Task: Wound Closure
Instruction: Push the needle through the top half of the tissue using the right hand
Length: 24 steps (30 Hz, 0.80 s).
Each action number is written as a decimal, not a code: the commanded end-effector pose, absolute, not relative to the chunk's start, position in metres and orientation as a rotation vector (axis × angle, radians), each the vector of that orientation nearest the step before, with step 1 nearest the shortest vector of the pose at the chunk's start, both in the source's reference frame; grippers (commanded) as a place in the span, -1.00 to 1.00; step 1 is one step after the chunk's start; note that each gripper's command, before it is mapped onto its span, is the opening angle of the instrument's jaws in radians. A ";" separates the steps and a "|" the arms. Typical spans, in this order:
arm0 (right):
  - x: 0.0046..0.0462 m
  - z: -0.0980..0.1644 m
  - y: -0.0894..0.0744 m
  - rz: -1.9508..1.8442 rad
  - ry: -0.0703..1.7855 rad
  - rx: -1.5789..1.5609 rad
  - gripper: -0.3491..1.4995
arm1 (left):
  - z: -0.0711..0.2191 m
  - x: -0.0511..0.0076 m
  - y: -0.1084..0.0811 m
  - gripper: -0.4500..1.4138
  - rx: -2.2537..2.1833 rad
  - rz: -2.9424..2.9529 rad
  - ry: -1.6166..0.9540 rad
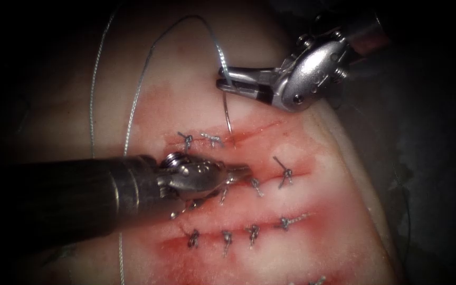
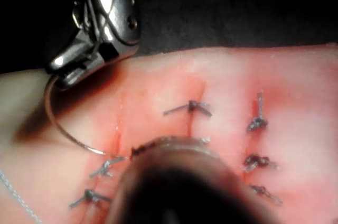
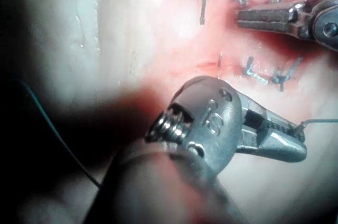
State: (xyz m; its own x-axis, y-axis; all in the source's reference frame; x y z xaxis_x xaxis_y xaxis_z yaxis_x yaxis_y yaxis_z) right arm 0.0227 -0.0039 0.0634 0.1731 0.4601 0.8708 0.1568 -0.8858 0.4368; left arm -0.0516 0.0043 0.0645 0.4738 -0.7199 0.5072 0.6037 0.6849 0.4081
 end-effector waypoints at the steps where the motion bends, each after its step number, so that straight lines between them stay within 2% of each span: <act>1: 0.0235 0.064 -0.004 1.783 0.585 2.214 -1.00 | 0.065 -0.0523 0.005 -1.00 0.183 -0.810 -0.721; 7: 0.0235 0.064 -0.004 1.851 0.451 2.297 -1.00 | 0.063 -0.0511 0.005 -1.00 0.181 -0.783 -0.733; 24: 0.0230 0.065 -0.002 1.969 0.314 2.457 -1.00 | 0.068 -0.0498 0.002 -1.00 0.209 -0.768 -0.604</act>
